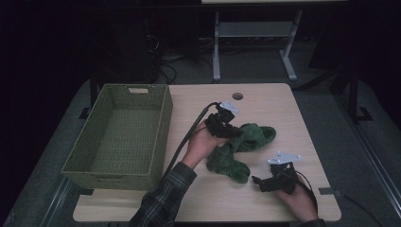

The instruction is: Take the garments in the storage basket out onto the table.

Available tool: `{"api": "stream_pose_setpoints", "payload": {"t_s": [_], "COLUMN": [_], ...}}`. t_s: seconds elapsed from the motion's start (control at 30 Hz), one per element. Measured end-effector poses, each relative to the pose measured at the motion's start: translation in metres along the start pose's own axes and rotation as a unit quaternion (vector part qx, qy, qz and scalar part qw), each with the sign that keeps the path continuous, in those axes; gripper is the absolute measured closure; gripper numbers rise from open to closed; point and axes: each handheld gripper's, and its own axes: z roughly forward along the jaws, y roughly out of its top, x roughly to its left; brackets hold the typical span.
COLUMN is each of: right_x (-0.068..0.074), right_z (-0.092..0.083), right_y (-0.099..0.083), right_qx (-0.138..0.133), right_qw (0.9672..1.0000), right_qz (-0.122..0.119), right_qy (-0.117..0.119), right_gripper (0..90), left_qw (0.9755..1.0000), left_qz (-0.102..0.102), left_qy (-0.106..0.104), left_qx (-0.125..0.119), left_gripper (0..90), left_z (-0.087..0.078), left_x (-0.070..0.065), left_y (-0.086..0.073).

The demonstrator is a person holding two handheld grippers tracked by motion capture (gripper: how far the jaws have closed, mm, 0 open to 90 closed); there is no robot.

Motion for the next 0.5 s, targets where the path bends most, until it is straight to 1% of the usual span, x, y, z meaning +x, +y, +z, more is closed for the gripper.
{"api": "stream_pose_setpoints", "payload": {"t_s": [0.03, 0.07, 0.1, 0.13, 0.2, 0.23, 0.27, 0.3, 0.4, 0.43, 0.47, 0.5], "right_x": [0.000, 0.000, 0.000, 0.000, 0.000, 0.000, 0.000, 0.000, 0.000, 0.000, 0.000, 0.000], "right_z": [0.000, 0.000, 0.000, 0.000, 0.000, 0.000, 0.000, 0.000, 0.000, 0.000, 0.000, 0.000], "right_y": [0.000, 0.000, 0.000, 0.000, 0.000, 0.000, 0.000, 0.000, 0.000, 0.000, 0.000, 0.000], "right_qx": [0.000, 0.000, 0.000, 0.000, 0.000, -0.002, -0.001, 0.000, -0.001, -0.002, -0.001, 0.000], "right_qw": [1.0000, 1.0000, 1.0000, 1.0000, 1.0000, 1.0000, 1.0000, 1.0000, 1.0000, 1.0000, 1.0000, 1.0000], "right_qz": [0.000, 0.001, -0.001, -0.001, 0.001, -0.001, 0.000, 0.000, -0.001, -0.001, 0.001, 0.000], "right_qy": [0.000, 0.000, 0.000, 0.000, 0.000, 0.000, 0.000, 0.000, 0.000, 0.001, 0.001, 0.000], "right_gripper": [1.8, 1.8, 1.8, 1.8, 1.8, 1.8, 1.8, 1.8, 1.8, 1.8, 1.8, 1.8], "left_qw": [1.0000, 0.9999, 0.9998, 0.9998, 0.9997, 0.9995, 0.9996, 0.9996, 0.9998, 0.9999, 0.9999, 0.9999], "left_qz": [0.000, -0.005, -0.007, -0.007, -0.011, -0.009, -0.009, -0.012, -0.010, -0.007, -0.012, -0.010], "left_qy": [0.000, -0.007, -0.010, -0.010, -0.012, -0.013, -0.011, -0.008, -0.002, -0.002, -0.003, 0.000], "left_qx": [0.000, 0.011, 0.014, 0.014, 0.020, 0.027, 0.025, 0.022, 0.018, 0.011, 0.004, 0.003], "left_gripper": [86.4, 86.1, 85.8, 85.7, 85.5, 83.7, 81.4, 76.7, 59.0, 54.5, 49.9, 43.2], "left_z": [0.000, 0.012, 0.018, 0.018, 0.026, 0.032, 0.033, 0.033, 0.030, 0.024, 0.021, 0.017], "left_x": [0.000, 0.004, 0.005, 0.005, 0.008, 0.011, 0.012, 0.012, 0.012, 0.012, 0.012, 0.012], "left_y": [0.000, -0.009, -0.013, -0.013, -0.021, -0.027, -0.029, -0.030, -0.032, -0.032, -0.032, -0.032]}}
